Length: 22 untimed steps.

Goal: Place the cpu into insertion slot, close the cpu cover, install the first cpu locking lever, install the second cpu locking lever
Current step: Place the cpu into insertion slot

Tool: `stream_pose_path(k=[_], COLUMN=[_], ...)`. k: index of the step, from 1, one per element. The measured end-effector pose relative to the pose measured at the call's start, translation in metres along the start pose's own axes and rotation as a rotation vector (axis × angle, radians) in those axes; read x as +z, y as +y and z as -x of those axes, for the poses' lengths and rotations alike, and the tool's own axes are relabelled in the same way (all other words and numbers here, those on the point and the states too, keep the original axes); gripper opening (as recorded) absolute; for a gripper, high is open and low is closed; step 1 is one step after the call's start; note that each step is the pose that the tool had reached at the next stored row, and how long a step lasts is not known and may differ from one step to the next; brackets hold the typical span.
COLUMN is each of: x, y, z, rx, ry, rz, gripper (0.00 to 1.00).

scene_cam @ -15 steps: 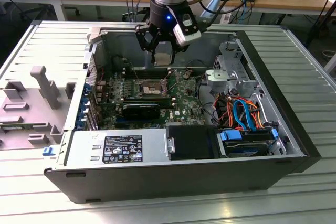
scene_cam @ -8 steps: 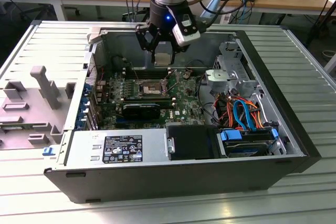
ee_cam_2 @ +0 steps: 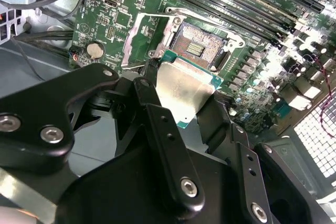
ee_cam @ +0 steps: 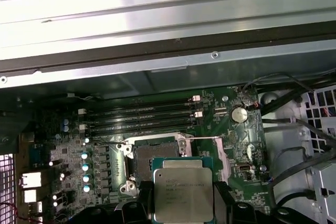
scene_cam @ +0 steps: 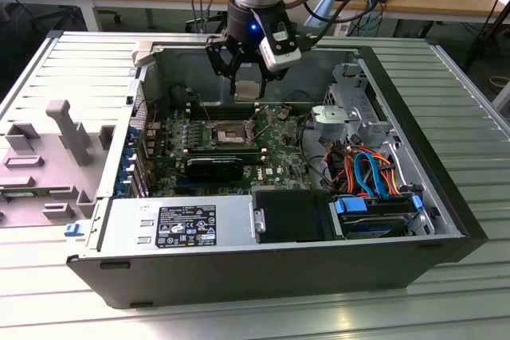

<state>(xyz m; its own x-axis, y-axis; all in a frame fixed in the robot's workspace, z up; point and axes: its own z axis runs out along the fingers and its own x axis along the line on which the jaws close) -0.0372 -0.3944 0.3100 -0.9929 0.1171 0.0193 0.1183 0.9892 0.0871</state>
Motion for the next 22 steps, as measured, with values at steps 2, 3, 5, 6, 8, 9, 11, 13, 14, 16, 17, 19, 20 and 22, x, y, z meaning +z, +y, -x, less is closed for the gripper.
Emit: stream_pose_path(k=[2,3,5,6,8,9,11,13,14,16,17,19,20,22], x=[0.0001,0.0001,0.0002,0.0002,0.0003,0.0004,0.0004,0.0004,0.0005,0.0005,0.0005,0.0006,0.0006,0.0006], y=[0.0,0.0,0.0,0.0,0.0,0.0,0.0,0.0,0.0,0.0,0.0,0.0,0.0,0.0], z=[0.0,0.0,0.0,0.0,0.0,0.0,0.0,0.0,0.0,0.0,0.0,0.0,0.0,0.0], rx=[0.008,0.01,0.016,0.019,0.029,0.033,0.044,0.051,0.055,0.062,0.067,0.074,0.077,0.085], ry=[-0.0007,-0.0009,-0.0014,-0.0017,-0.0026,-0.0029,-0.0039,-0.0045,-0.0049,-0.0055,-0.0059,-0.0065,-0.0068,-0.0075], rz=[0.0002,0.0002,0.0003,0.0004,0.0006,0.0007,0.0009,0.0011,0.0012,0.0013,0.0014,0.0015,0.0016,0.0017], gripper=[0.54,0.54,0.54,0.54,0.54,0.54,0.54,0.54,0.54,0.54,0.54,0.54,0.54,0.54])
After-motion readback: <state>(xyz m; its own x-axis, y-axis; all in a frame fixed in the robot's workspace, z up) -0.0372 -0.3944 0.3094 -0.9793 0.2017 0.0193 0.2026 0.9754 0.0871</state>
